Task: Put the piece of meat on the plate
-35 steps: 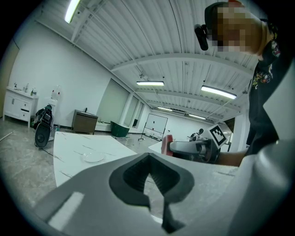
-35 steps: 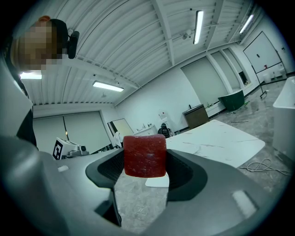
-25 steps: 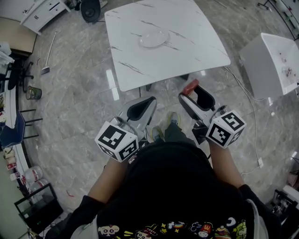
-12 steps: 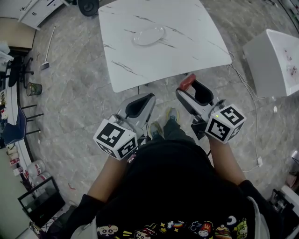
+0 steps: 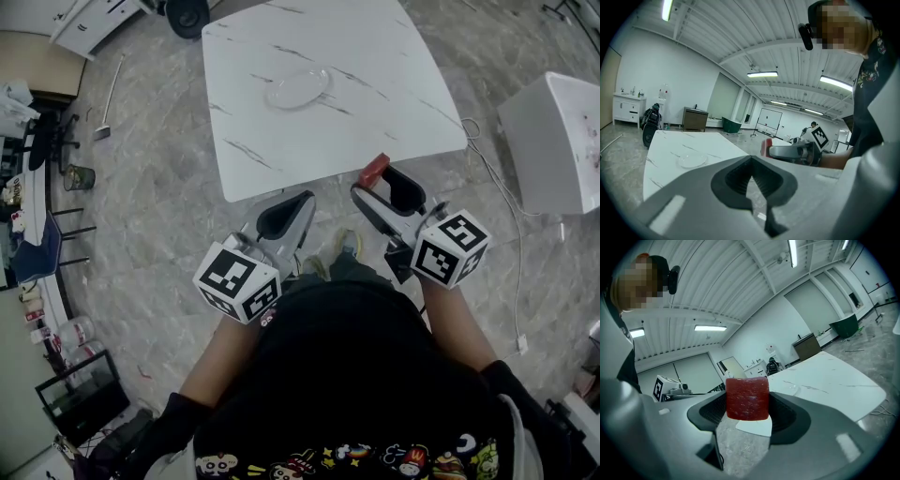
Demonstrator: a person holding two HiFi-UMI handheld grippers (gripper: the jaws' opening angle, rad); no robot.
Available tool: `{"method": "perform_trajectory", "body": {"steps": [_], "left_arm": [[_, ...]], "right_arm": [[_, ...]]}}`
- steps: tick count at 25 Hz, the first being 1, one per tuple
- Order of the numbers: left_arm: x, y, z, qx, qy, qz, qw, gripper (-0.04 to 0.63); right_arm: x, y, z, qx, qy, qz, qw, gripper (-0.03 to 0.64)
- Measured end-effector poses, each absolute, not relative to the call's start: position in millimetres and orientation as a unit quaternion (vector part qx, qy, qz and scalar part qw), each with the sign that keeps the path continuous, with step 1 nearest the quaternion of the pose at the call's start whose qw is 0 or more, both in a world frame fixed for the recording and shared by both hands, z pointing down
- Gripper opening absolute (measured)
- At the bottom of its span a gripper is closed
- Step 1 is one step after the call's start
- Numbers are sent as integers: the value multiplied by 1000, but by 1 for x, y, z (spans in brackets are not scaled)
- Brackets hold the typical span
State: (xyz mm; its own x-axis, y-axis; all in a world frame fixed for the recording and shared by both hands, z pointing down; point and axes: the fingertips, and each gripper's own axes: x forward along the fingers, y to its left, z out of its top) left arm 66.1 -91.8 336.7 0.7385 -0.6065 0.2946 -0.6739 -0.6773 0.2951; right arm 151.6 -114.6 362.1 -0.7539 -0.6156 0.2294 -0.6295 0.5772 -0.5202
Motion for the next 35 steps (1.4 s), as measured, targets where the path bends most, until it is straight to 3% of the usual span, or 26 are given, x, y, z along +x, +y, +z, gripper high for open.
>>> {"method": "perform_trajectory", "body": {"steps": [20,35], "left_arm": [[36,-151,366,897,-366,83,233,0],[-24,-225,420,889,-347,86,287,0]], "right_arm": [[122,-191,392,344,-882,318,56,308],[58,-298,463,373,-853,338,139,308]]}}
